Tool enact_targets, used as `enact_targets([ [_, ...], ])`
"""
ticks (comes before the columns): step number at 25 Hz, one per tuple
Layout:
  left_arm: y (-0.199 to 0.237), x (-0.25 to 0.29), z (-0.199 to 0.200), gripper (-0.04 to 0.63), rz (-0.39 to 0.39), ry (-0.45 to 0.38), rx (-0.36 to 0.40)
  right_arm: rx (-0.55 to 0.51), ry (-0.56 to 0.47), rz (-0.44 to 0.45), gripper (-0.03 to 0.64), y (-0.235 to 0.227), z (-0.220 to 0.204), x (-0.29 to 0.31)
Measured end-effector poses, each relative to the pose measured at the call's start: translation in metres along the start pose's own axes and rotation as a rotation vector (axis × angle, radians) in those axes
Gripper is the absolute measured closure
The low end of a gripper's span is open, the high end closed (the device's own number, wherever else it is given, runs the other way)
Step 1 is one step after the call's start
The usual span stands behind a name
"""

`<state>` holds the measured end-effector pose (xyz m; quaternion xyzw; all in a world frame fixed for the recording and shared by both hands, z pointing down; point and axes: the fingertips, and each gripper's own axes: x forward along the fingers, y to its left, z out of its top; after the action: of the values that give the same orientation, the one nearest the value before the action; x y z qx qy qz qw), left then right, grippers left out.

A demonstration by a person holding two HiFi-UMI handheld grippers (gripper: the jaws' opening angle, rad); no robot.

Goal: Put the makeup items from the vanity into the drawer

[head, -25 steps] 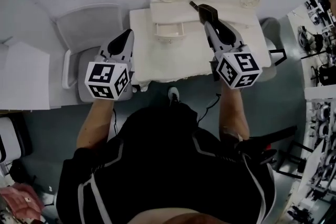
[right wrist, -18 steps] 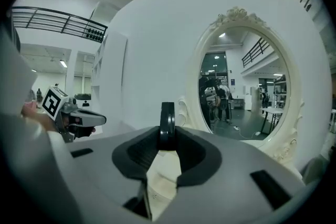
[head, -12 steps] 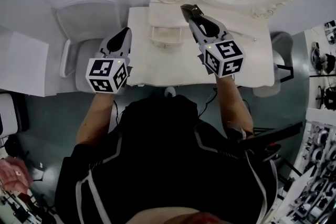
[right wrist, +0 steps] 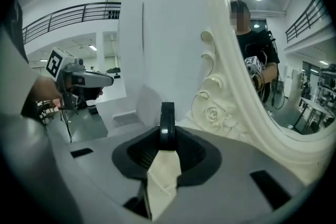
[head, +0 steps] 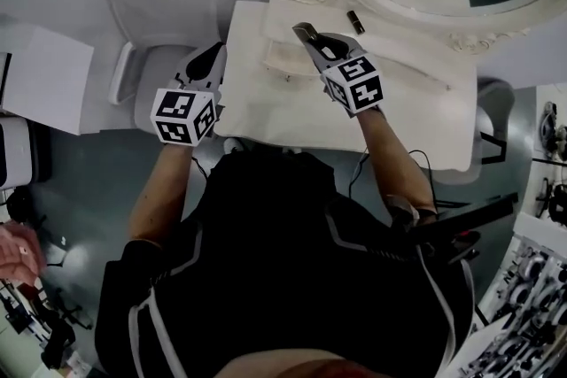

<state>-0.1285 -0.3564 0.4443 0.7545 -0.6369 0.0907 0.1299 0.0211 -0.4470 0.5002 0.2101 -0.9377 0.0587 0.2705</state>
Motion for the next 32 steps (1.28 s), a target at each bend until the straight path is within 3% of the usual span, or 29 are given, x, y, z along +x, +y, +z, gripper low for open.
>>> enact_targets([
  [3,0.006,0.004,-0.01,0.592,-0.018,-0.004,-0.06,-0.03,0.064,0.037,0.523,0.003,-0.02,0.022],
  [11,0.01,0.008,-0.028,0.592,-0.061,0.012,-0.061,-0.089,0.233,0.121,0.523,0.013,-0.07,0.067],
  [32,0.029,-0.003,-0.049,0.592,0.004,0.053,-0.121,-0.282,0.506,0.267,0.523,0.018,-0.128,0.11],
])
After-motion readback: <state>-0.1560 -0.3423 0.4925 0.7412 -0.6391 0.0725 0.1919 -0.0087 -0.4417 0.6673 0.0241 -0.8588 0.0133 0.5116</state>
